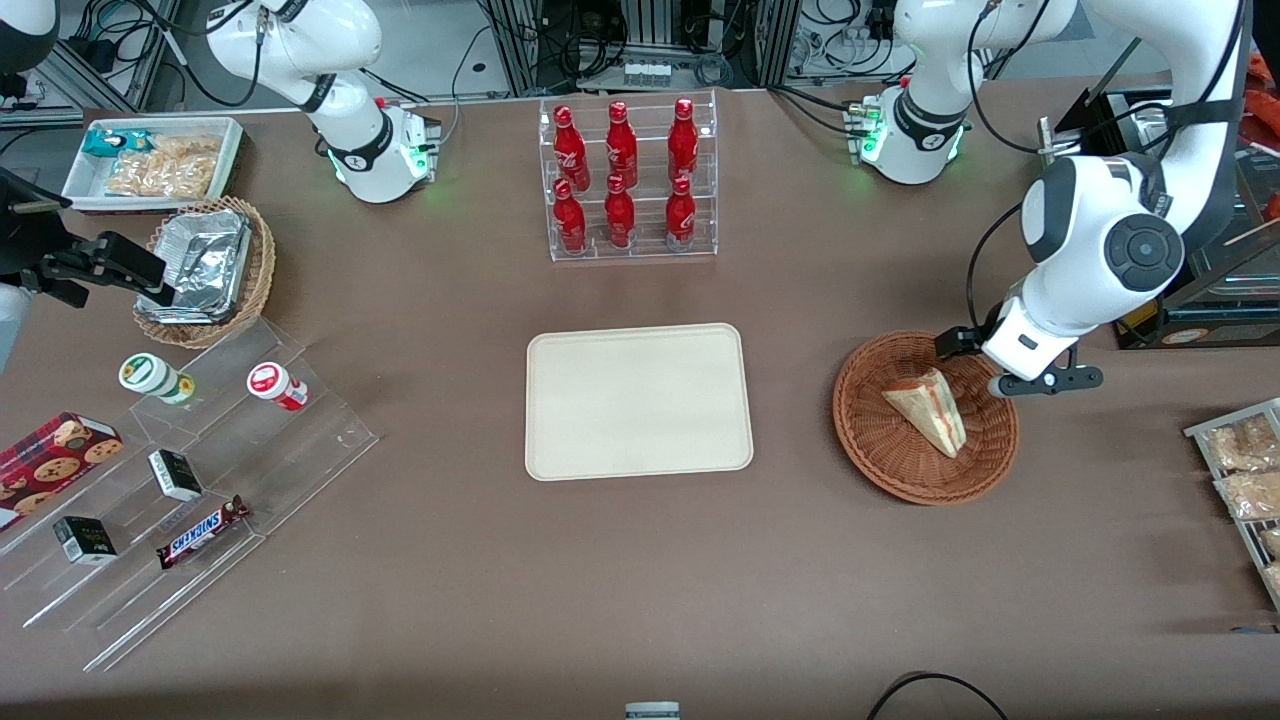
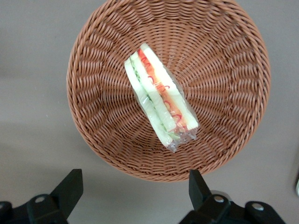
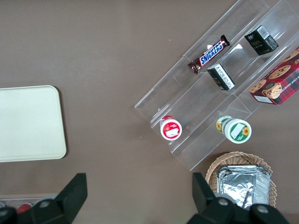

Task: Place sandwich from basket to tray
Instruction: 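Lower the left gripper and close it on the wrapped sandwich, then lift the sandwich and carry it over the cream tray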

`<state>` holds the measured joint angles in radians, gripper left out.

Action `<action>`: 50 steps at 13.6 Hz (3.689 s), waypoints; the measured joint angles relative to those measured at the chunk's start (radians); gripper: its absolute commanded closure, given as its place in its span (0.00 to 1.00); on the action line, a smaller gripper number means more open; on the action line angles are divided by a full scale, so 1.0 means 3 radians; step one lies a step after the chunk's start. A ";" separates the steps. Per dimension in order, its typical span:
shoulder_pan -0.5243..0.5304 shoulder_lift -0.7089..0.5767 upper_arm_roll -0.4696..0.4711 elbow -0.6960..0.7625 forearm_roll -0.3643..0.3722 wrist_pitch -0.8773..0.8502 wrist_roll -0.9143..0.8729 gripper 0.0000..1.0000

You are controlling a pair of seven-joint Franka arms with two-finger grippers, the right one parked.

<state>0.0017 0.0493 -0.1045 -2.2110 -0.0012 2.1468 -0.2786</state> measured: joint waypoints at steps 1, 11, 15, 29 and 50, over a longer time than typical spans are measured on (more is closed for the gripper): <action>-0.0023 0.0014 -0.0001 -0.0008 -0.0006 0.0071 -0.0308 0.00; -0.0182 0.0438 -0.0008 -0.0027 -0.0008 0.0763 -0.2172 0.00; -0.0182 0.0610 -0.0005 -0.0029 -0.0008 0.0900 -0.2277 0.00; -0.0189 0.0661 -0.0060 0.0369 0.0008 0.0199 -0.2110 0.91; -0.1084 0.2079 -0.1411 0.2321 0.0892 -0.0339 -0.2708 0.92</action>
<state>-0.3235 0.6730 -0.5276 -1.5147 0.2665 2.0450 -1.0910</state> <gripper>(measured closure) 0.855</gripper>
